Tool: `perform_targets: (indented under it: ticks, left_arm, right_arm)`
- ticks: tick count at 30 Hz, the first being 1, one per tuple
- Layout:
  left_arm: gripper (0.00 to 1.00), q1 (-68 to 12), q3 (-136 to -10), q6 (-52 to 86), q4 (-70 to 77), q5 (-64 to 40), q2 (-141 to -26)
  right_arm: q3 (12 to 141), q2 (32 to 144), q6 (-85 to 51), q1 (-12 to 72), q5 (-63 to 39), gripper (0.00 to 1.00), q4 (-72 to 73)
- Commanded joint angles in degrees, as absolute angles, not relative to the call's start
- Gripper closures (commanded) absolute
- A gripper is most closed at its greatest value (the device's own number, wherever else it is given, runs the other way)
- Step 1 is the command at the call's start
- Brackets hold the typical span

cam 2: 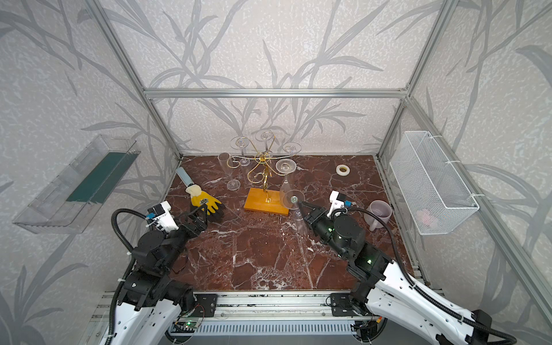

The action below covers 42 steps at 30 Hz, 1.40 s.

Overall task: Take the wine glass off the wine glass rack
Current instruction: Pick up the wine glass from the wine glass rack.

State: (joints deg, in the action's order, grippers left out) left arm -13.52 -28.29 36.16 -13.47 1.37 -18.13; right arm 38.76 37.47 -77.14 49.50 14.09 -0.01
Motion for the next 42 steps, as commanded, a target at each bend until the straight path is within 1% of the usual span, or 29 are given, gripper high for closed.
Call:
perform_targets:
  ticks: [1, 5, 9, 14, 18, 22, 26, 31, 37, 42]
  left_arm:
    - [0.01, -13.68, -30.82, 38.16, -14.08, 3.11, -18.28]
    - [0.01, -13.70, -33.64, 37.98, -13.29, 2.79, -19.56]
    - [0.01, -13.66, -39.58, 33.82, -13.25, -0.02, -23.47]
    - [0.01, -13.70, -48.96, 27.97, -13.43, -7.98, -30.74]
    - [0.01, -13.71, -56.21, 24.84, -11.36, -18.88, -36.43]
    - [0.02, -13.71, -63.76, 25.93, -11.50, -30.31, -42.79]
    - [0.06, -13.71, -67.85, 29.35, -10.20, -40.56, -48.28]
    - [0.09, -14.36, -65.39, 34.01, -4.53, -47.46, -51.71]
    - [0.13, -17.92, -65.30, 32.14, -7.25, -54.69, -55.47]
    - [0.16, -22.11, -64.86, 29.89, -8.29, -57.31, -57.11]
  right_arm:
    - [40.52, 32.24, -67.19, 49.32, 21.40, 1.00, -7.88]
    - [44.74, 29.34, -53.20, 48.00, 25.23, 1.00, -13.13]
    - [50.16, 30.61, -32.57, 47.46, 24.74, 1.00, -12.83]
    - [57.80, 35.98, -8.14, 47.46, 16.73, 1.00, -10.75]
    - [63.28, 41.49, 9.89, 47.46, 7.55, 1.00, -12.21]
    - [66.25, 46.60, 24.50, 47.76, -0.57, 1.00, -15.46]
    - [65.00, 49.26, 35.73, 49.45, -4.23, 1.00, -14.92]
    - [60.65, 50.58, 46.97, 53.67, -4.68, 1.00, -10.89]
    - [57.16, 51.91, 59.94, 60.84, 0.54, 1.00, -7.29]
    - [54.98, 52.40, 65.11, 63.53, 3.12, 1.00, -2.64]
